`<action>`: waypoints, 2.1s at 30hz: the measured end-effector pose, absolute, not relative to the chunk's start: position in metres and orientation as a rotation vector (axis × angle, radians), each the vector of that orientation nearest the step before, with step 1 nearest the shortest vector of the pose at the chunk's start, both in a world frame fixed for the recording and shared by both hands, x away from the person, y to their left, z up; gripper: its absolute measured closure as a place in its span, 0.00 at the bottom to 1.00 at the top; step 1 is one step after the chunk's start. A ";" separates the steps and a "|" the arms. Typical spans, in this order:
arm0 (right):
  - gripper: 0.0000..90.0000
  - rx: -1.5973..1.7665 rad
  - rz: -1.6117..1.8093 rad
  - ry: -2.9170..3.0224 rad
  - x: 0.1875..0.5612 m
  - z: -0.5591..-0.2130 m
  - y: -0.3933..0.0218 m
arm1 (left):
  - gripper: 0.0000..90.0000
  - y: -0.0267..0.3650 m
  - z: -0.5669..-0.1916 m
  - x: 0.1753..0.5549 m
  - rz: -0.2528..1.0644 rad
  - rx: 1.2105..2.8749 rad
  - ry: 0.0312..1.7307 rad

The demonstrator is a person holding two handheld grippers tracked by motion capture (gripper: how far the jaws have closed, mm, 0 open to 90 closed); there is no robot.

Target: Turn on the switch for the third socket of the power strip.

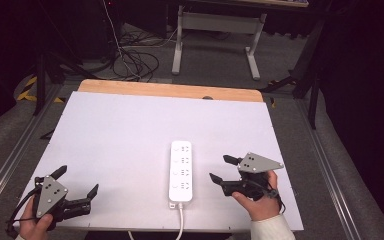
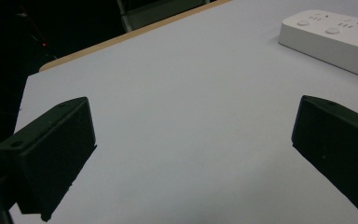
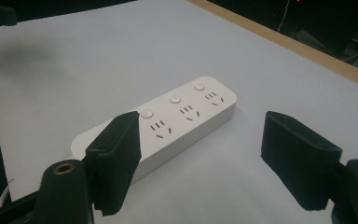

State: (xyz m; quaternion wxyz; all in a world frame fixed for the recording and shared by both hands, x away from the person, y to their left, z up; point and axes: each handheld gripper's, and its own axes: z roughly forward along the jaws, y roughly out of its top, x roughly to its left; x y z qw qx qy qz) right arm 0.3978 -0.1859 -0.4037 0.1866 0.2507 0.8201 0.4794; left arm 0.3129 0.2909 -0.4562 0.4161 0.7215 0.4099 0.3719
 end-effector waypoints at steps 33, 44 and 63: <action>0.35 0.539 1.354 2.448 0.431 -0.381 -0.102 | 0.00 0.291 -0.456 0.313 0.927 1.815 1.028; 0.45 0.527 1.357 2.507 0.441 -0.383 -0.088 | 0.00 0.291 -0.456 0.313 0.927 1.817 1.025; 1.00 0.629 1.160 2.654 0.465 -0.390 -0.068 | 0.00 0.291 -0.456 0.313 0.928 1.816 1.024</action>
